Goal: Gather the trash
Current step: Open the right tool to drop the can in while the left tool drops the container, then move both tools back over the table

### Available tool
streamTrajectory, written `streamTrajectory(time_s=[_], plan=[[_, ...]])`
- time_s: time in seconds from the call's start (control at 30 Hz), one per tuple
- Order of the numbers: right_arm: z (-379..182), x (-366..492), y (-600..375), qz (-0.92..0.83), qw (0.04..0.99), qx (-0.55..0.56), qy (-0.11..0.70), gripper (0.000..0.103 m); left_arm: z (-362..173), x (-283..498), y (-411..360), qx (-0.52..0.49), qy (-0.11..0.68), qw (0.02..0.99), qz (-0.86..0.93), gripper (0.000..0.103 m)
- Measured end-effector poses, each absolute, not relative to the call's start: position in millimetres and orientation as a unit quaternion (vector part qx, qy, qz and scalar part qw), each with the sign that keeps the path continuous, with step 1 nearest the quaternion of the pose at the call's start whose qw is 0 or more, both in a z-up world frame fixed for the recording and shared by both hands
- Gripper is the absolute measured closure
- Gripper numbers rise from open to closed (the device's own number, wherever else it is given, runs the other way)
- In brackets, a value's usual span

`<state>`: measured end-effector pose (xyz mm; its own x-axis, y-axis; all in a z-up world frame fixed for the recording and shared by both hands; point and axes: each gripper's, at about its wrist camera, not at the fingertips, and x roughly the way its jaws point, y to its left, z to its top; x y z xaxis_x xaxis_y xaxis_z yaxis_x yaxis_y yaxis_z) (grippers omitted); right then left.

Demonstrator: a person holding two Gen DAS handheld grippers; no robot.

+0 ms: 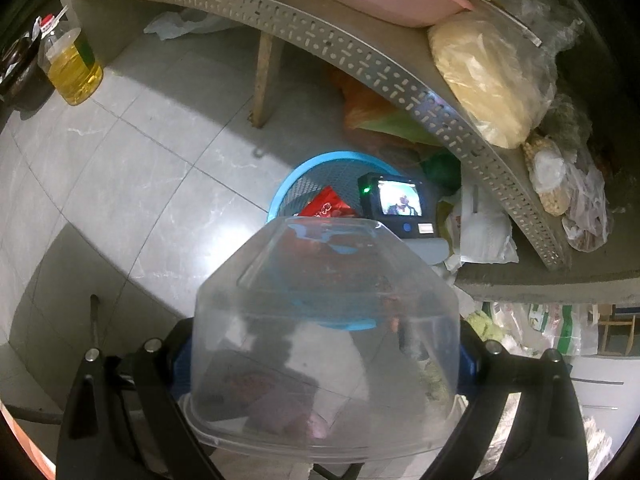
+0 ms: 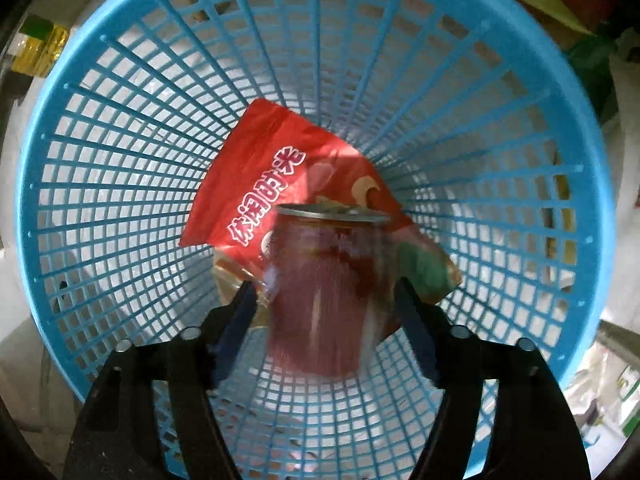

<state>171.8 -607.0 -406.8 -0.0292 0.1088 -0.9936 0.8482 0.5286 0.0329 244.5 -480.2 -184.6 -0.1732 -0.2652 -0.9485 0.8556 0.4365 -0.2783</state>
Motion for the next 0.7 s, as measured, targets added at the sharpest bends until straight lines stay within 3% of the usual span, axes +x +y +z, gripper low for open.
streamTrajectory(time_s=[0.13, 0.43, 0.7], plan=[[-390, 158, -609, -0.317, 0.606, 0.365, 0.632, 0.032, -193, 245, -485, 0.239, 0.615, 0.593, -0.461, 0.010], [-283, 64, -589, -0.341, 0.668, 0.420, 0.511, 0.031, -216, 228, -514, 0.230, 0.641, 0.575, -0.454, 0.009], [-227, -37, -570, -0.383, 0.666, 0.461, 0.445, 0.030, -226, 228, -527, 0.122, 0.672, 0.573, -0.453, 0.006]])
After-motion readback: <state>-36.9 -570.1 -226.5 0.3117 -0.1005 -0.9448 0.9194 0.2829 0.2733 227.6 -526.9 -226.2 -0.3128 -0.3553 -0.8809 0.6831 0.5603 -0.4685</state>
